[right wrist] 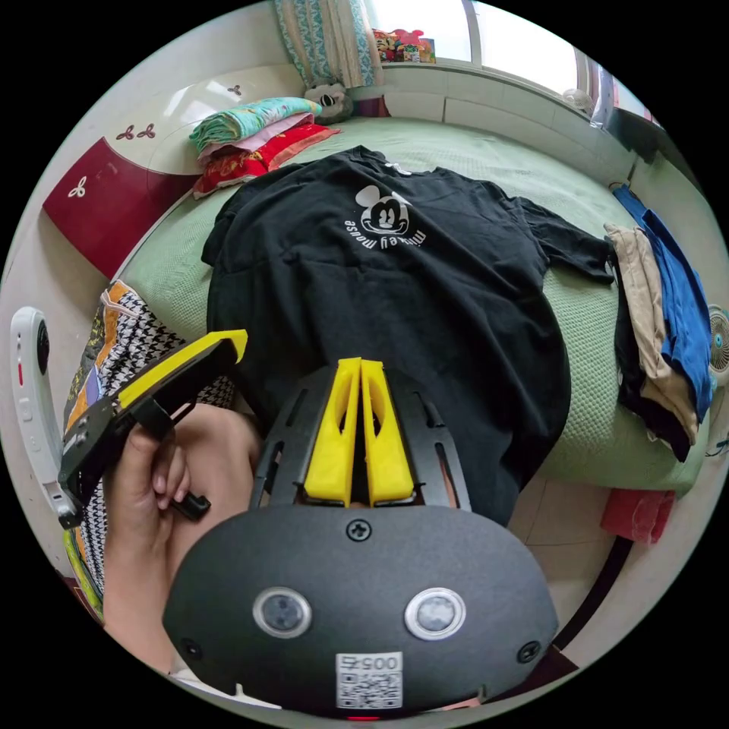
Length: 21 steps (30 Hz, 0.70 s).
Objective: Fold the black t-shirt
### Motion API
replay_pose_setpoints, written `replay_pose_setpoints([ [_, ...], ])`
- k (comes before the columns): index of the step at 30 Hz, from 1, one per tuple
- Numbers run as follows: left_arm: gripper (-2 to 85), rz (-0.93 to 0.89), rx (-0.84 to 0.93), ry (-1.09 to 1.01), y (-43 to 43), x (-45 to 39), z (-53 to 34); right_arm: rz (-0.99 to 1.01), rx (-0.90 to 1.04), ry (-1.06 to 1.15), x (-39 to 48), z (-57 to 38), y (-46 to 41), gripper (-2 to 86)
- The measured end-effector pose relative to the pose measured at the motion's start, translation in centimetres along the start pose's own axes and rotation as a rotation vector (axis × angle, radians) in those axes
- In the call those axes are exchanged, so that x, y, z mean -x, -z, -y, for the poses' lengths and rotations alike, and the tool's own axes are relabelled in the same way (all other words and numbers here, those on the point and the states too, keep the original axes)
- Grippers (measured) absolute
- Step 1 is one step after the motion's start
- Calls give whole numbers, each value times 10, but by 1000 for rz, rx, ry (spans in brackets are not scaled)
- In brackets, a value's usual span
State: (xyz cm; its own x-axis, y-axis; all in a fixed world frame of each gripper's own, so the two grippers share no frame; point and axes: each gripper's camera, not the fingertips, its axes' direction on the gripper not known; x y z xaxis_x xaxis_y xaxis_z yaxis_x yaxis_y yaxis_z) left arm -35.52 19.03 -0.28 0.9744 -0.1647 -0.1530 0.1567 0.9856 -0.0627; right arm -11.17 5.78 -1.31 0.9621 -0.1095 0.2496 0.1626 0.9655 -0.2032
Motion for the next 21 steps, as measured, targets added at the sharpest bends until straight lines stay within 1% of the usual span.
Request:
replay_pose_setpoints([
  [10, -7, 3, 1, -7, -3, 24, 1, -1, -1, 2, 15, 13, -7, -12],
  [14, -7, -3, -12, 18, 2, 47, 2, 2, 0, 2, 22, 19, -10, -11],
  [16, -7, -1, -29, 47, 8, 61, 2, 11, 2, 4, 26, 24, -13, -11],
  [21, -6, 1, -174, 61, 33, 105, 21, 28, 4, 10, 37, 36, -19, -11],
])
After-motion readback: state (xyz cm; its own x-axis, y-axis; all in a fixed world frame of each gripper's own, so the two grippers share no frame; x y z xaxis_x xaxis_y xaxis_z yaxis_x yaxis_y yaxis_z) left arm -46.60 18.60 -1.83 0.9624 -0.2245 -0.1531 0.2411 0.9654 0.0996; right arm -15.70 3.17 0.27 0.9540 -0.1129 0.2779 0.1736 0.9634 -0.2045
